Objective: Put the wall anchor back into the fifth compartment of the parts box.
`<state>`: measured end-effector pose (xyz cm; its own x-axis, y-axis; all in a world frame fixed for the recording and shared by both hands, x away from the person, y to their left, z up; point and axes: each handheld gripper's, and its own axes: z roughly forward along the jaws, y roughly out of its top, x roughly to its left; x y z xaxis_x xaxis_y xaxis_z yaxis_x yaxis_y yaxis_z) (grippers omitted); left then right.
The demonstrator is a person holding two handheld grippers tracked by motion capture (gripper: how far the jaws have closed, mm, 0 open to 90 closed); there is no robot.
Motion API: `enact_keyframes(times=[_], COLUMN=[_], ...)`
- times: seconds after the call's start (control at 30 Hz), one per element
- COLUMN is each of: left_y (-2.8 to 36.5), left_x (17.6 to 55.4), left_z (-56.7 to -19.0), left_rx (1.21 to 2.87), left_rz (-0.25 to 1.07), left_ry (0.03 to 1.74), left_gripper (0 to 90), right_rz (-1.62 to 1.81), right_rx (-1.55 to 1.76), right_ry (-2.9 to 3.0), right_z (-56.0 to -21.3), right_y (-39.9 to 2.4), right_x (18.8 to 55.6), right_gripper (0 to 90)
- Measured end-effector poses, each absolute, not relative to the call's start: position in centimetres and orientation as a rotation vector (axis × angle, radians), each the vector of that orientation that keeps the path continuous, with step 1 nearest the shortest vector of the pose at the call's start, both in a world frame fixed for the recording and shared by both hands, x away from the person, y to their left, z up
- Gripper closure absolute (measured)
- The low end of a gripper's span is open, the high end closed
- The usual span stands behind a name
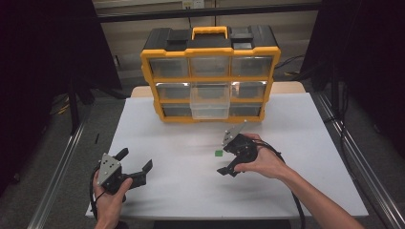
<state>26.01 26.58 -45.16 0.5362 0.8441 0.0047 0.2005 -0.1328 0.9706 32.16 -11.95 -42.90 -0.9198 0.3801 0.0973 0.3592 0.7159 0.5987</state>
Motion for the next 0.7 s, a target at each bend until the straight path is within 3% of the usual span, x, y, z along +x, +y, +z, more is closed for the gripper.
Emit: enact_keyframes(times=[0.3,0.57,0.7], left_y=[26.5,26.4,26.3], left_x=[26.0,26.2,26.1], left_z=[-45.1,-45.2,-45.2], left_rx=[1.649,1.643,1.640], left_rz=[0.709,0.701,0.694], left_ry=[0.912,0.879,0.875], left_gripper=[3.6,3.6,3.5], right_rz=[0.746,0.663,0.606], right_rx=[0.589,0.569,0.549], right_ry=[2.996,3.032,3.056], right_z=[-43.4,-43.6,-43.8], right_y=[-10.1,-9.1,-8.5], right_x=[33.8,34.9,35.4], right_gripper=[26.8,26.8,31.8])
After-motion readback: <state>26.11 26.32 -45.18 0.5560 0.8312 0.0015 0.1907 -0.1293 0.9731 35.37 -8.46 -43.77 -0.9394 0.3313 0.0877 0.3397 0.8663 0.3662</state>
